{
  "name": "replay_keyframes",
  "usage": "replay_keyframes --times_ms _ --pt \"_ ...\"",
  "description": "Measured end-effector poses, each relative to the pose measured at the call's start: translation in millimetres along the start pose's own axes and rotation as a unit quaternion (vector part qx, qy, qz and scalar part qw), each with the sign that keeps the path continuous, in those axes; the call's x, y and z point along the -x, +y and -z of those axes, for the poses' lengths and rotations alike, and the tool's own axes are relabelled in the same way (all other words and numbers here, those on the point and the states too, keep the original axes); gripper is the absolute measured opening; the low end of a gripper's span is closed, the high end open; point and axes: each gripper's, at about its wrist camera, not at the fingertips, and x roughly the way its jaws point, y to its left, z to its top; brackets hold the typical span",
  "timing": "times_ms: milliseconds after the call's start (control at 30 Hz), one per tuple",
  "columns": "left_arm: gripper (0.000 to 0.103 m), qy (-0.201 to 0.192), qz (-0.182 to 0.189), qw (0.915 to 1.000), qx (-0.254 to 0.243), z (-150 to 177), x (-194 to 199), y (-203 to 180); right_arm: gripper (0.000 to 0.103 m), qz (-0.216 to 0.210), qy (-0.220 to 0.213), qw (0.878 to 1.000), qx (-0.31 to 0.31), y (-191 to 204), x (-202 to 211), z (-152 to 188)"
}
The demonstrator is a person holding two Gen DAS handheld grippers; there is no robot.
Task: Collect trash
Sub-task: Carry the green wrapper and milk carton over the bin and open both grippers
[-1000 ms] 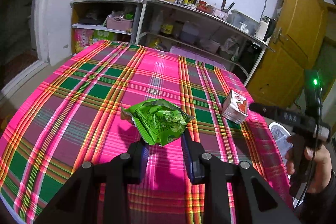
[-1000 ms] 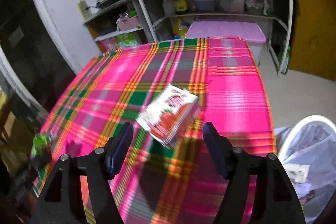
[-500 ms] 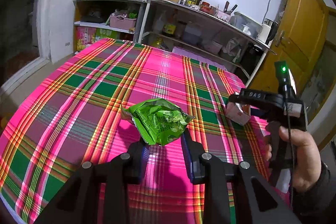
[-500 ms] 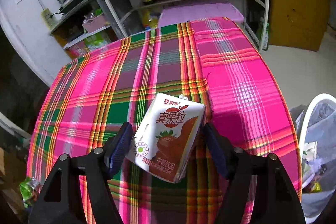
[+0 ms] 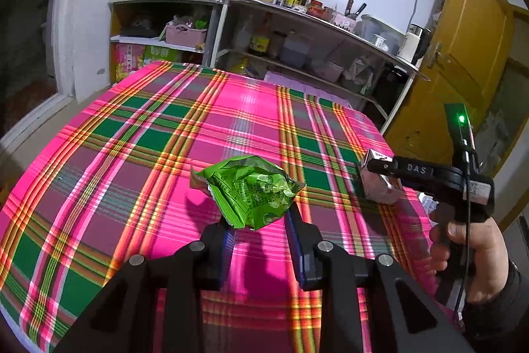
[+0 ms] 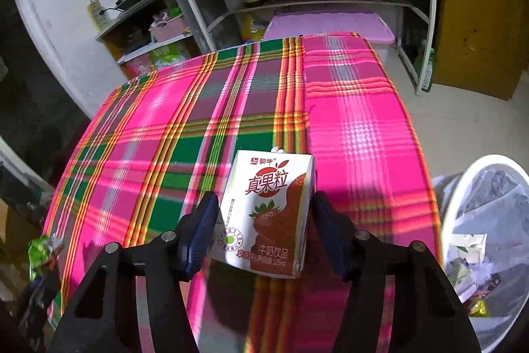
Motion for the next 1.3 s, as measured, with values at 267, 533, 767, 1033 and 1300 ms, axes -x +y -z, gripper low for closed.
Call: replay_keyframes --times_ms 267,533,767,1033,1300 --pt "0.030 0.002 0.017 0.9996 -0.022 7 8 -37 0.059 -0.029 -0.022 0.999 0.035 -12 48 30" --pt "0.030 0.010 0.042 0.9977 -0.052 21 15 -86 0.059 -0.035 -0.047 0.997 0.054 -28 93 52" --pt "0.030 0.010 0.060 0.9952 -0.077 29 24 -125 0.059 -0.036 -0.064 0.996 0.052 -49 123 70" --pt "0.030 0.014 0.080 0.9913 -0.104 39 32 -163 0.059 -0.036 -0.076 0.995 0.049 -69 149 88" --pt "0.030 0.017 0.093 0.9876 -0.125 47 36 -192 0.059 -0.032 -0.092 0.994 0.041 -88 169 96"
